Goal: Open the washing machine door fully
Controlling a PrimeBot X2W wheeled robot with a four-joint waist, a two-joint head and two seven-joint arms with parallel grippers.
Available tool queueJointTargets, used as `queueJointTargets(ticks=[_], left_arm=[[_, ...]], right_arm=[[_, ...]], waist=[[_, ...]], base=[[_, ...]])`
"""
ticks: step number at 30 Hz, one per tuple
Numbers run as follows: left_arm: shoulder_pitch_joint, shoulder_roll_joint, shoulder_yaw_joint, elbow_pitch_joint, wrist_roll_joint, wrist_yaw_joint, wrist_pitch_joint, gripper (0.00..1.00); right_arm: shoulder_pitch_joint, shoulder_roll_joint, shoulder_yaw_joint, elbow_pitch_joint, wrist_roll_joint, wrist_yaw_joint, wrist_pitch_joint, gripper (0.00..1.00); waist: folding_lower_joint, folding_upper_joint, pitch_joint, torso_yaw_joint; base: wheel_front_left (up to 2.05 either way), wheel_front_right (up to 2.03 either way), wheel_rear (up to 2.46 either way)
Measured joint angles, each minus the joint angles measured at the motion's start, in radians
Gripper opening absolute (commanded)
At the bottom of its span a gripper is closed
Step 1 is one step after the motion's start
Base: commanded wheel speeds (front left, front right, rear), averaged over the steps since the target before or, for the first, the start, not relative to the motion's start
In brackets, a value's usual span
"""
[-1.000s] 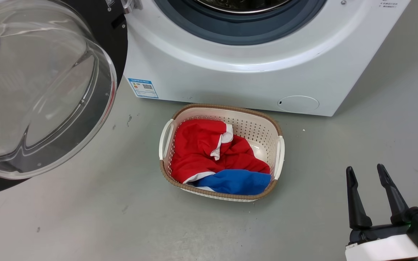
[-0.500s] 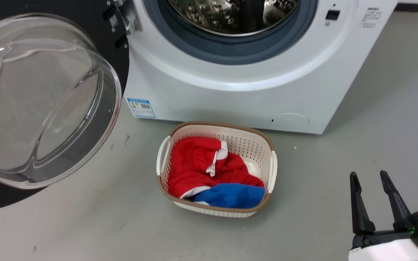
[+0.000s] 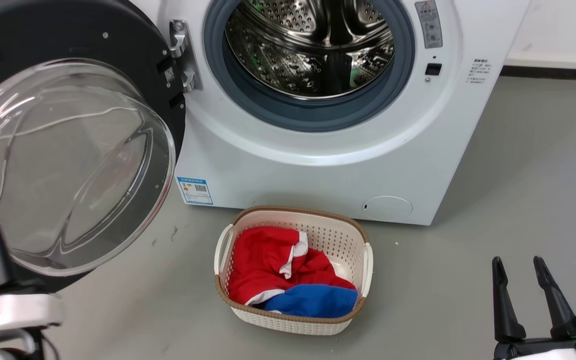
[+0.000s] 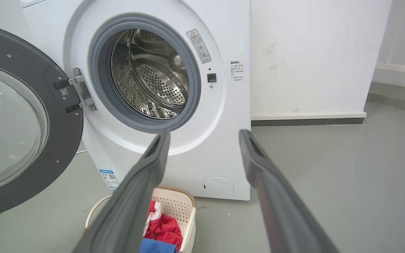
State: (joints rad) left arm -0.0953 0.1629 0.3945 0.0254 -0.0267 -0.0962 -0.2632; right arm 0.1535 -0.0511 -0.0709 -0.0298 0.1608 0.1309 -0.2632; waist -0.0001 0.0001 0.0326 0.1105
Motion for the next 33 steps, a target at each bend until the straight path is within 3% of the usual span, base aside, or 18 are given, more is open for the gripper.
queueJointTargets(ticks=[11, 12, 13, 14, 25, 33], left_arm=[[0.091, -0.078, -0.197, -0.066, 0.049, -0.010, 0.000, 0.00], [0.096, -0.081, -0.212, -0.060, 0.049, -0.010, 0.000, 0.21], [0.100, -0.086, -0.225, -0.054, 0.049, -0.009, 0.000, 0.74], [0.106, -0.089, -0.238, -0.050, 0.049, -0.009, 0.000, 1.00], [0.133, -0.107, -0.384, 0.025, 0.021, -0.008, 0.000, 1.00], [0.153, -0.111, -0.383, 0.065, -0.022, 0.064, 0.000, 1.00]], right_arm=[[0.022, 0.000, 0.002, -0.025, 0.005, 0.000, 0.000, 1.00], [0.024, 0.000, 0.002, -0.028, 0.004, 0.000, 0.000, 1.00], [0.025, 0.000, 0.002, -0.032, 0.003, 0.000, 0.000, 1.00], [0.026, 0.000, 0.002, -0.033, 0.002, 0.000, 0.000, 1.00], [0.037, 0.000, -0.004, -0.043, -0.009, 0.000, 0.000, 1.00], [0.044, 0.000, -0.002, -0.043, -0.011, 0.000, 0.000, 1.00]], waist=[[0.0000, 0.0000, -0.046, -0.043], [0.0000, 0.0000, -0.047, -0.047], [0.0000, 0.0000, -0.048, -0.051], [0.0000, 0.0000, -0.049, -0.055], [0.0000, 0.0000, -0.049, -0.093], [0.0000, 0.0000, -0.046, -0.110]], base=[[0.00, 0.00, 0.00], [0.00, 0.00, 0.00], [0.00, 0.00, 0.00], [0.00, 0.00, 0.00], [0.00, 0.00, 0.00], [0.00, 0.00, 0.00]])
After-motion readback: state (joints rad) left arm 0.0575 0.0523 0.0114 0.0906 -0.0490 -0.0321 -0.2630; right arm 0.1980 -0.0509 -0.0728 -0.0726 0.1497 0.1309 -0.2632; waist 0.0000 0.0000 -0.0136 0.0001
